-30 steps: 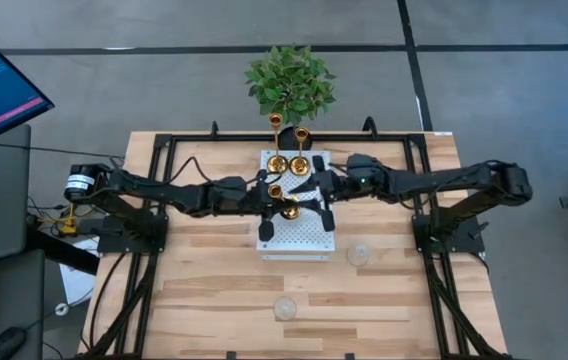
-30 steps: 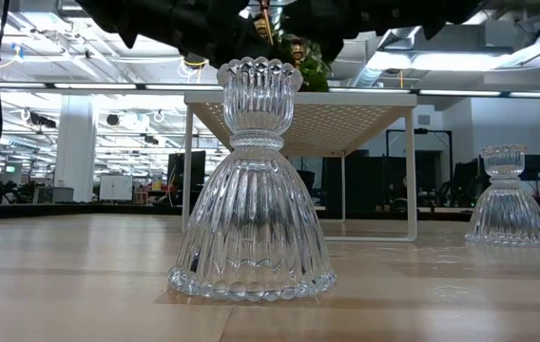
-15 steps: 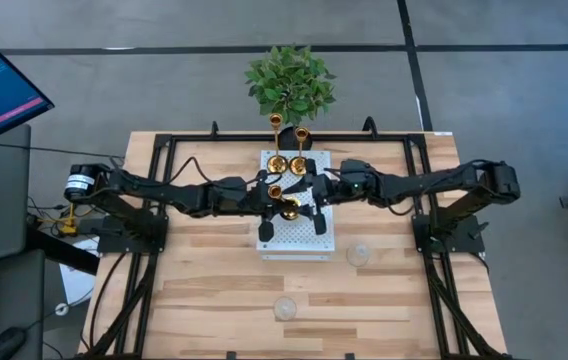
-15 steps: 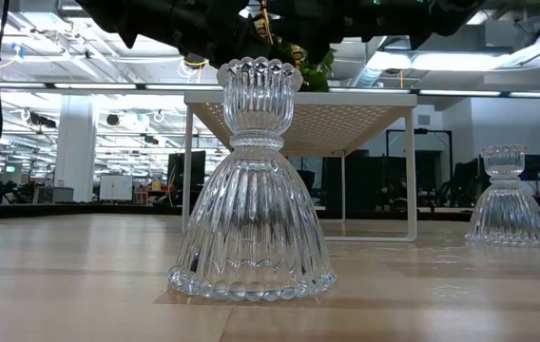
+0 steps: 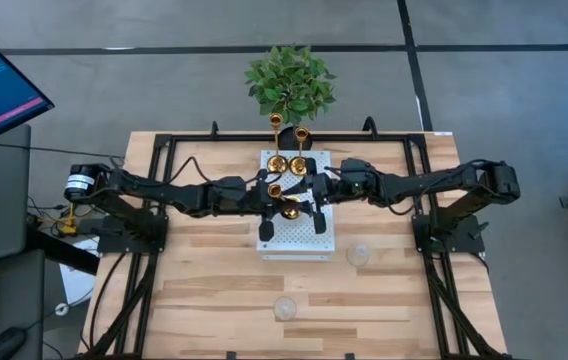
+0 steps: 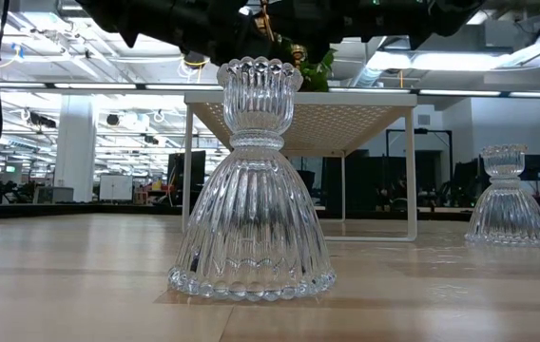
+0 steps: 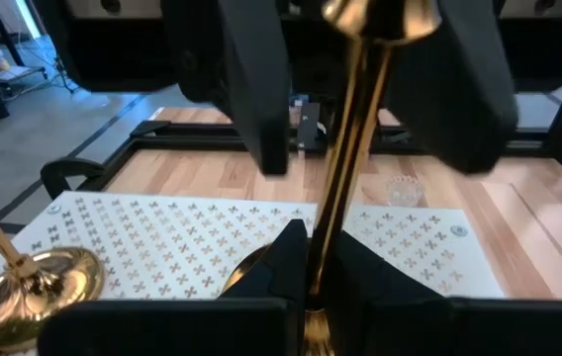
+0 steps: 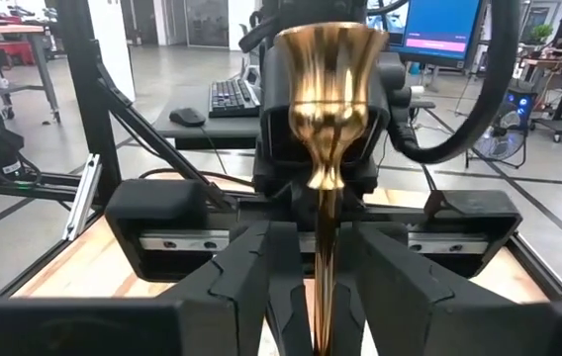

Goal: Pick & Place candle stick holders
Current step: Align the gold candle holder with the other gold candle holders on the shelf

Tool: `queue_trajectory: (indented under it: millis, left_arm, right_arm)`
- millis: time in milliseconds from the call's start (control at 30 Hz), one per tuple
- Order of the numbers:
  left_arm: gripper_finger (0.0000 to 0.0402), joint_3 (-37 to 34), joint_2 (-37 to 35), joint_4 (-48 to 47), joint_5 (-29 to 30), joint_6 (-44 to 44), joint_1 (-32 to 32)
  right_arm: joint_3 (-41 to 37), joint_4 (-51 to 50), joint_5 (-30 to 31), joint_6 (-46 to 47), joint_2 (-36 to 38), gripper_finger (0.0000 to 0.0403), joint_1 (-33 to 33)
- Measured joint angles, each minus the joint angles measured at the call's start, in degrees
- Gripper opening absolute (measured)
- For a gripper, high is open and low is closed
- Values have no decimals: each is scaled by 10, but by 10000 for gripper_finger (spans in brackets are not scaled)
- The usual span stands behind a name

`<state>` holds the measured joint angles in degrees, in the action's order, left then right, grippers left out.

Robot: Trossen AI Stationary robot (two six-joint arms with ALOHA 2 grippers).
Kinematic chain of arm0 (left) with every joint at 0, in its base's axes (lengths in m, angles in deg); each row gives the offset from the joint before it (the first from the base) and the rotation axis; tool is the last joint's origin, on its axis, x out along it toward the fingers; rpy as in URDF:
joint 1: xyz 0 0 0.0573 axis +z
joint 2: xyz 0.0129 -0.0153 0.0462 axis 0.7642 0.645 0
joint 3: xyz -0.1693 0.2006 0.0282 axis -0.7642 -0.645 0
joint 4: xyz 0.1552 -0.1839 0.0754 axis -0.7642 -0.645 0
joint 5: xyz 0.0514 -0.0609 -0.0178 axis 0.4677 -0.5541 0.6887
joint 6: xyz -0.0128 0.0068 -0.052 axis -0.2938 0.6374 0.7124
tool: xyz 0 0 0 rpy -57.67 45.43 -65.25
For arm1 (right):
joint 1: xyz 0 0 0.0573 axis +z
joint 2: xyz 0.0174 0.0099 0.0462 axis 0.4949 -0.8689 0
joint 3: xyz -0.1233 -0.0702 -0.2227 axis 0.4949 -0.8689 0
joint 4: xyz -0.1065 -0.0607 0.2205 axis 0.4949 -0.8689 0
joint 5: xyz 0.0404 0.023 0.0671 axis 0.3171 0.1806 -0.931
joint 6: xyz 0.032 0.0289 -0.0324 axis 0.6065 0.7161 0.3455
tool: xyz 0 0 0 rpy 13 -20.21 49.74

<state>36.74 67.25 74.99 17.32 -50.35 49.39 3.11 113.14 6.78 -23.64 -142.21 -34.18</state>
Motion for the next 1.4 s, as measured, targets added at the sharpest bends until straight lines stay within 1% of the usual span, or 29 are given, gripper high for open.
queue_trajectory:
  millis: [433,567,867,1033,1267,1400]
  left_arm:
    - [15,0,16,20,-9,2,0]
    - [15,0,22,23,-9,2,0]
    - [15,0,22,39,-9,2,0]
    - [17,0,21,40,-9,2,0]
    - [39,0,19,43,-9,-3,0]
    - [43,0,9,35,-9,-4,0]
  right_arm:
    - [0,13,0,0,0,121,0]
    - [0,14,0,0,0,104,0]
    - [0,12,0,-1,0,52,0]
    - [0,12,0,-6,0,11,-2]
    - [0,10,5,-21,0,5,-2]
    - [0,0,10,-28,0,3,-3]
